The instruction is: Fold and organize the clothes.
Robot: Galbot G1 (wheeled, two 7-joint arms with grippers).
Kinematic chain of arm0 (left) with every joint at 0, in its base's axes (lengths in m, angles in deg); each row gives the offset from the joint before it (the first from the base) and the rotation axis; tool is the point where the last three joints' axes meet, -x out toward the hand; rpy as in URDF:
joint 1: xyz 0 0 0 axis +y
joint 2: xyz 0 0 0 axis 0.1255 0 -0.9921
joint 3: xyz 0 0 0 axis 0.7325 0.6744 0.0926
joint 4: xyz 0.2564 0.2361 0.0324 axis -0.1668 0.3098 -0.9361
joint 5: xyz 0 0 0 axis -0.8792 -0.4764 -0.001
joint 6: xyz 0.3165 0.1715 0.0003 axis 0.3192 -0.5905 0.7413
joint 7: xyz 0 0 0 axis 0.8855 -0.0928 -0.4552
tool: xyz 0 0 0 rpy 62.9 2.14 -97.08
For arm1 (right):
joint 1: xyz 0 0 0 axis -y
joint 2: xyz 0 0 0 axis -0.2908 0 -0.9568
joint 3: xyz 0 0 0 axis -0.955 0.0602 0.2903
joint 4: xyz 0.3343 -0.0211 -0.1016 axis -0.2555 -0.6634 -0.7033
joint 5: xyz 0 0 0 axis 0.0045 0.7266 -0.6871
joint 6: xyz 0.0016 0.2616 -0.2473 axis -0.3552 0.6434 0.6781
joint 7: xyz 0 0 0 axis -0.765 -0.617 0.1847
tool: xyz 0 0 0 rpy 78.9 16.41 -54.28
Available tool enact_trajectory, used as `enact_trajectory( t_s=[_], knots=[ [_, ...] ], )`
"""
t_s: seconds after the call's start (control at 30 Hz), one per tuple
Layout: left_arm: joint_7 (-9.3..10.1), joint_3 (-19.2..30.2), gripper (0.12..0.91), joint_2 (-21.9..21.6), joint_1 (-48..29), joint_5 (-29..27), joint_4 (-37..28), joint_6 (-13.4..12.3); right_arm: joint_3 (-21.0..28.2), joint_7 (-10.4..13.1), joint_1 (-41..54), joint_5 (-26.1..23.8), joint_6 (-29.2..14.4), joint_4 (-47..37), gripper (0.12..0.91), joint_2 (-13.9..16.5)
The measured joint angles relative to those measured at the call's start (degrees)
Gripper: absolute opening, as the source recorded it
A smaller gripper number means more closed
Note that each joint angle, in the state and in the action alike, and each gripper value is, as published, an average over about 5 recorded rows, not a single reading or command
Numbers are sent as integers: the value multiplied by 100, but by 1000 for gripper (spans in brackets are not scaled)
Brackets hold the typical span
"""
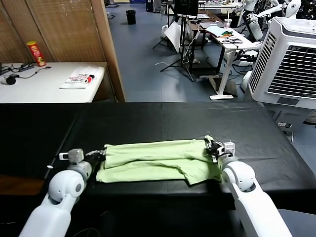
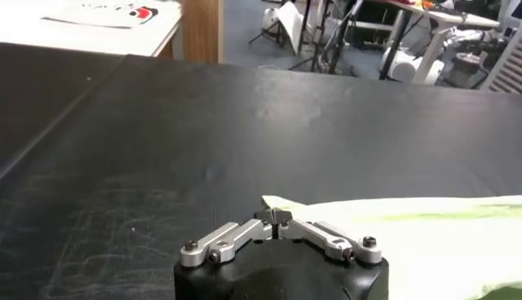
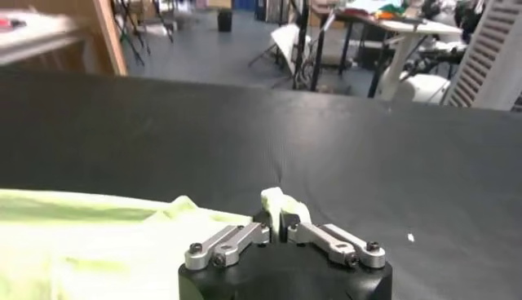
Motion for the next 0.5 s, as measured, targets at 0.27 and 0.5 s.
enact_trajectory(
  t_s=[0.27, 0.5],
  knots=[
    [-39, -67, 664, -81, 3, -57, 63, -68, -266, -134, -362, 38, 13, 636, 790, 269],
    [-32, -286, 796, -179, 256, 126, 372, -35, -726, -218, -995, 123, -60, 1361, 798, 283]
  ],
)
